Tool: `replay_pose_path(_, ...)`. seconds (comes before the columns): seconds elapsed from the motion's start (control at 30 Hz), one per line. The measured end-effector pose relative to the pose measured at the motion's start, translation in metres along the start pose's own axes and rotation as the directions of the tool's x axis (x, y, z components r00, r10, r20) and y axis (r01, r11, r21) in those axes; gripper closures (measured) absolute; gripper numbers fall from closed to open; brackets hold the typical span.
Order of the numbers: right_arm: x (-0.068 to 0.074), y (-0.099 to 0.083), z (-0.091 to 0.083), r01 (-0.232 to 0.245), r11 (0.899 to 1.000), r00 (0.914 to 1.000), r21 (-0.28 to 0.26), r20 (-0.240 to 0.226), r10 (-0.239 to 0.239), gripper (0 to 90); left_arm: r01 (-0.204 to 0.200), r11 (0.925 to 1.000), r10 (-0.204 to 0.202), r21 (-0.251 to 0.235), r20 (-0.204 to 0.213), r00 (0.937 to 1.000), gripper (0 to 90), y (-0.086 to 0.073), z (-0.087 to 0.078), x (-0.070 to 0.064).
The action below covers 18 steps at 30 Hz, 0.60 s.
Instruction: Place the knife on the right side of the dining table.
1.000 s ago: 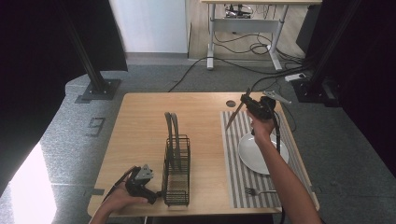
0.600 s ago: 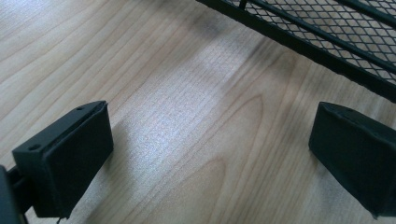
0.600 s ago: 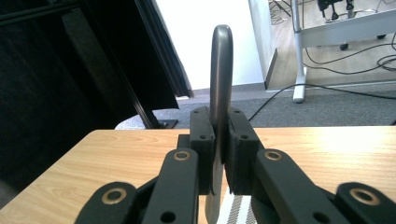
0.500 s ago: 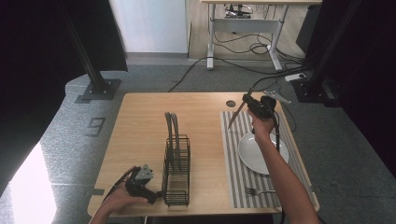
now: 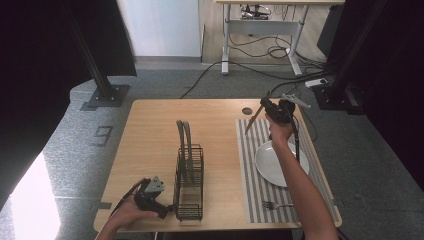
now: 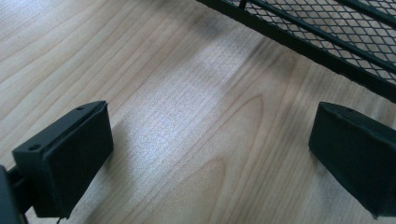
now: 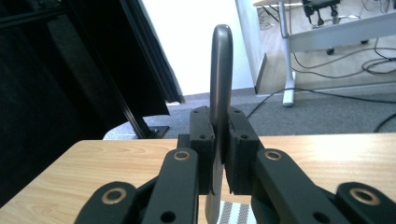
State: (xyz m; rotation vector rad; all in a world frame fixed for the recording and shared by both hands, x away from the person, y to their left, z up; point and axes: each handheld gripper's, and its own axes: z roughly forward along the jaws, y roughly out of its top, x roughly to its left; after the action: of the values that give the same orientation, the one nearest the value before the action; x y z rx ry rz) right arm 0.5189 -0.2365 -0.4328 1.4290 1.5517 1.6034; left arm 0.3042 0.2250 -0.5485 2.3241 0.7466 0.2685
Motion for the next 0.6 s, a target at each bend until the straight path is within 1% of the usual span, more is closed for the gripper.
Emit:
replay_pose_path(0.07, -0.002, -0.002, 0.002, -0.01, 1.0, 0.9999, 0.001, 0.007, 0.01, 82.6, 0.0, 1.0, 0.0, 0.0, 0.0, 1.0, 0.0, 0.0, 0.0, 0.0)
replay_pose_path(0.17, -0.004, -0.004, 0.005, -0.013, 1.0, 0.9999, 0.001, 0.011, 0.013, 82.6, 0.0, 1.0, 0.0, 0.0, 0.0, 1.0, 0.0, 0.0, 0.0, 0.0)
replay_pose_path(0.33, -0.005, -0.008, 0.007, 0.002, 1.0, 0.9999, 0.019, 0.016, -0.002, 82.6, 0.0, 1.0, 0.0, 0.0, 0.0, 1.0, 0.0, 0.0, 0.0, 0.0)
replay_pose_path(0.43, -0.008, -0.01, 0.006, -0.01, 1.0, 0.9998, 0.004, 0.018, 0.01, 82.5, 0.0, 1.0, 0.0, 0.0, 0.0, 1.0, 0.0, 0.0, 0.0, 0.0)
replay_pose_path(0.57, -0.014, -0.011, 0.004, -0.032, 0.999, 0.9992, 0.001, 0.024, 0.032, 82.3, 0.0, 1.0, 0.0, 0.0, 0.0, 1.0, 0.0, 0.0, 0.0, 0.0)
replay_pose_path(0.6, -0.015, -0.011, 0.004, -0.029, 1.0, 0.9992, 0.004, 0.029, 0.029, 82.1, 0.0, 1.0, 0.0, 0.0, 0.0, 1.0, 0.0, 0.0, 0.0, 0.0)
